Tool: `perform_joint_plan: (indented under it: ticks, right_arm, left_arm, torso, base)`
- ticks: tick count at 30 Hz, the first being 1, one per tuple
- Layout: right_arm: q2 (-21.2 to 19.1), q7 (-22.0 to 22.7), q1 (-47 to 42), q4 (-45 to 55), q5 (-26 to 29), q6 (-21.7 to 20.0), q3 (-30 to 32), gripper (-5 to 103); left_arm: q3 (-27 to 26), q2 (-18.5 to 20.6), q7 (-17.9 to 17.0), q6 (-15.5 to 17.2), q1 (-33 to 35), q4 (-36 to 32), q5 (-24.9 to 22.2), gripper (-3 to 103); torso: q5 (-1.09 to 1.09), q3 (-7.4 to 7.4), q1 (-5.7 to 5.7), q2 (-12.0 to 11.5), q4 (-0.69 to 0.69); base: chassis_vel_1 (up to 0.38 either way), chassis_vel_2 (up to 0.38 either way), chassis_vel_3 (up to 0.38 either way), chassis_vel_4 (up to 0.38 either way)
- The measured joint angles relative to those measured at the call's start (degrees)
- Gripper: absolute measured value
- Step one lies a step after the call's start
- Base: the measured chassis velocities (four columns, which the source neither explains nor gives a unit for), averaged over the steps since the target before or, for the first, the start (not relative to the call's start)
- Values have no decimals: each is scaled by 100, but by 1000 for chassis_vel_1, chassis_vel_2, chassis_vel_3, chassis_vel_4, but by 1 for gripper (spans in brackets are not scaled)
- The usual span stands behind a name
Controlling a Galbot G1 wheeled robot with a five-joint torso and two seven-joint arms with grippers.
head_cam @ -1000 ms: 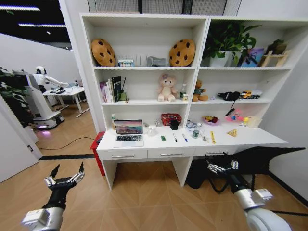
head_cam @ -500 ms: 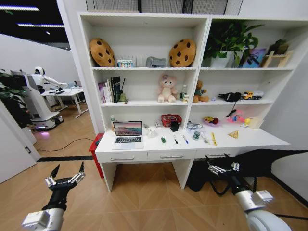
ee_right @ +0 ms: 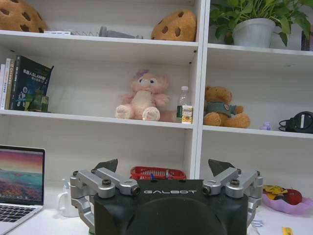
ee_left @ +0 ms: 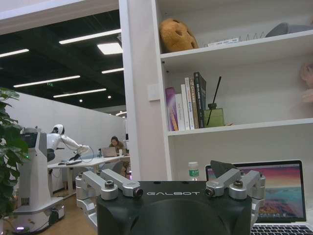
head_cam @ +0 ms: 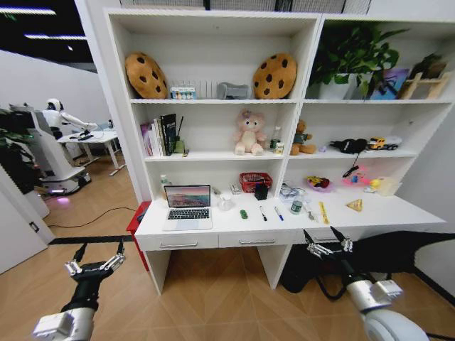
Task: Organize the objects on the table.
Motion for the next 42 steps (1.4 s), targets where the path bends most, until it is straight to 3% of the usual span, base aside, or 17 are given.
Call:
perform_joint_plan:
  ticks: [42]
  right_arm:
    - [72,102,-9,-64,-16,-82,-53,100]
  left_arm:
    - [50,-16,82,-36,20,58,-2,96]
  torso:
    - [1,0,1,0,1]
  base:
    - [-141,140,143,-139]
